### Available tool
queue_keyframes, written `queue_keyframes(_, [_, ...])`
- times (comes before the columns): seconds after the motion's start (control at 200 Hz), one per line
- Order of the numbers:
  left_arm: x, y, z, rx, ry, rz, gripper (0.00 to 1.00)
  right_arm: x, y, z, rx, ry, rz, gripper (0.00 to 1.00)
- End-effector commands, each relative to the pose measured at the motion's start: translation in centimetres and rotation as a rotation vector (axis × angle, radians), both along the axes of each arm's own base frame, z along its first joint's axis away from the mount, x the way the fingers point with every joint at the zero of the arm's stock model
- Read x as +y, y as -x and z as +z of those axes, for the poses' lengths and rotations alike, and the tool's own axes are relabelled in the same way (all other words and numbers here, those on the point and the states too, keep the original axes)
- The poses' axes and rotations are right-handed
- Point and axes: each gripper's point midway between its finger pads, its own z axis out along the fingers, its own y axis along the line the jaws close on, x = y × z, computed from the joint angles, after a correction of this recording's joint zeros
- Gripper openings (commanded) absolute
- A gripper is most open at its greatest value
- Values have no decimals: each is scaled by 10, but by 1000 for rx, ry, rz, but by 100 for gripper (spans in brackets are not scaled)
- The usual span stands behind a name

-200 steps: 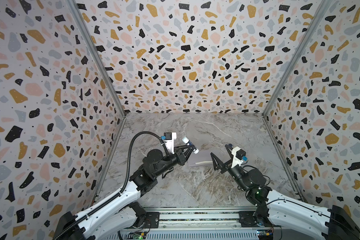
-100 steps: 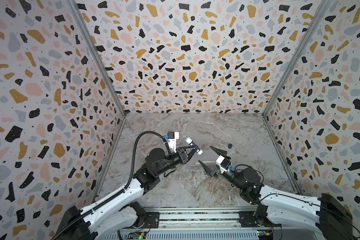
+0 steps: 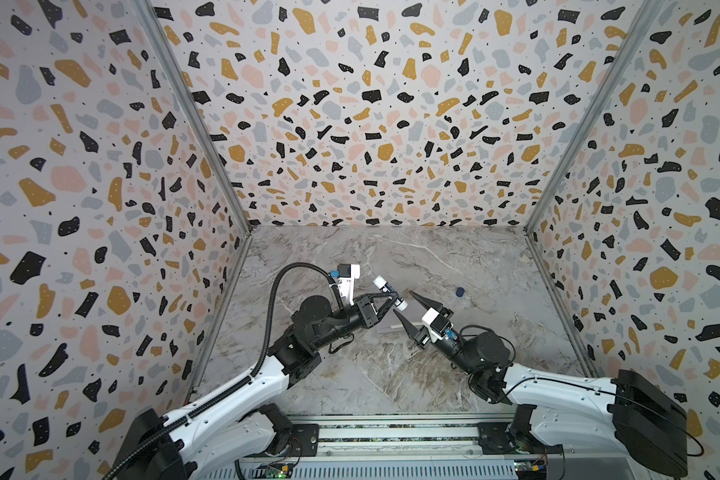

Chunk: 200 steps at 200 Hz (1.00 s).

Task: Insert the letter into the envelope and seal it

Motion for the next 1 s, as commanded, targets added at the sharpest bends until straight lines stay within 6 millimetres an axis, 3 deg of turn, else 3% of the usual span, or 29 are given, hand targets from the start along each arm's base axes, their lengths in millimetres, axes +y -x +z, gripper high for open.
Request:
queue_keyframes(0.0, [2, 5, 34, -79, 74, -18, 0, -1, 0, 33, -49, -85, -13, 52])
queue_keyframes(0.2, [2, 7, 34, -81, 76, -27, 0, 2, -3, 33, -55, -95, -40, 43])
queue_keyframes(0.846, [0, 8, 35, -84, 78, -38, 0, 10, -10, 29, -57, -83, -63, 35])
queue_keyframes(0.996, [0, 8, 33, -81, 77, -41, 0, 9, -10, 30, -63, -91, -72, 24])
